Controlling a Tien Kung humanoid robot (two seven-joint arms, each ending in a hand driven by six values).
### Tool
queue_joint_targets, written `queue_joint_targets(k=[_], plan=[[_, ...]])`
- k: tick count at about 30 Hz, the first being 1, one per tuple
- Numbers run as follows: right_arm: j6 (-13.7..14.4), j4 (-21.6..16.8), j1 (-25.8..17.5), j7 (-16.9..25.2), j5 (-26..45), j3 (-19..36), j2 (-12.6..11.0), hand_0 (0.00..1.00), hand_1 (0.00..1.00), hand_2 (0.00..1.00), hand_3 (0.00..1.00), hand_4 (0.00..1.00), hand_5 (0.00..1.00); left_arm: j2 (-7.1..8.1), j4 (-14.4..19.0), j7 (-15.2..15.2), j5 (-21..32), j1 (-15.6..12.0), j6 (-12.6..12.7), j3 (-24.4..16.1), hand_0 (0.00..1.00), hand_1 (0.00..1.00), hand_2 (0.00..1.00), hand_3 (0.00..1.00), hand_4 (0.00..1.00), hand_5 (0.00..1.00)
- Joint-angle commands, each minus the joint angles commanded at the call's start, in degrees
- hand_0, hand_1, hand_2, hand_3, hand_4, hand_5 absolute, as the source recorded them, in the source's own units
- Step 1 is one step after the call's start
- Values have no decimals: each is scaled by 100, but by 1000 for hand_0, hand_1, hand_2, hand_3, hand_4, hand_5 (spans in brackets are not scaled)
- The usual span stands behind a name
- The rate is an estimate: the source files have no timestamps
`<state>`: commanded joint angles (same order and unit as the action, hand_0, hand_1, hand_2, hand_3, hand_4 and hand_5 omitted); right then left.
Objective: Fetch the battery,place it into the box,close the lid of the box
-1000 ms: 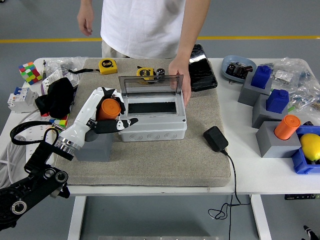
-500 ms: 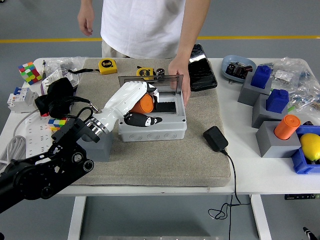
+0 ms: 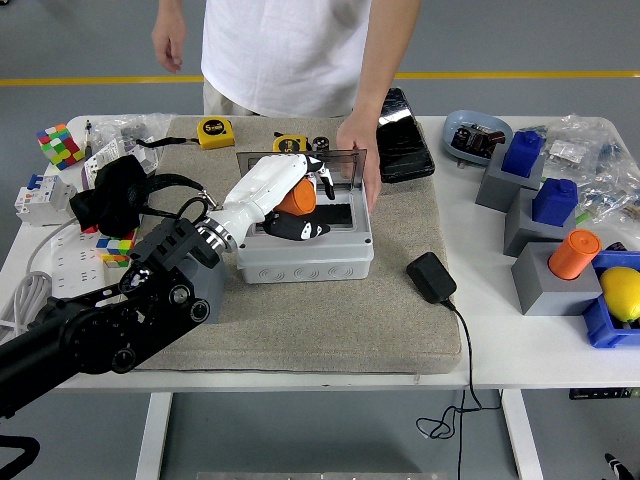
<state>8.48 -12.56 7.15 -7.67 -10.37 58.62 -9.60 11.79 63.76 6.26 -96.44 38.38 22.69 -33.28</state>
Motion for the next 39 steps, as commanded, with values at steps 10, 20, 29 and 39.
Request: queue_joint_targets(k=[10, 20, 29, 39], plan=[[-9, -7, -7, 17, 15, -26, 16, 625, 647, 645, 555, 956, 499, -30, -38, 76, 4, -46, 87, -29, 347, 496, 468, 559, 998, 2], [-19, -3, -13, 7, 24, -36, 10, 626, 647, 644, 555, 955, 500, -33, -44, 123, 43, -80, 96, -67, 427, 515, 498, 563, 998, 2], [-15, -7, -12, 16, 14, -23, 13, 626, 647, 644, 554, 955, 500, 24, 178, 128, 51, -152, 52, -199, 427, 515, 502, 565, 998, 2], [-20, -2, -21, 14, 11, -31, 7, 625, 647, 644, 555, 955, 499, 167, 605, 126, 74, -320, 58, -487, 396, 512, 505, 566, 998, 35]])
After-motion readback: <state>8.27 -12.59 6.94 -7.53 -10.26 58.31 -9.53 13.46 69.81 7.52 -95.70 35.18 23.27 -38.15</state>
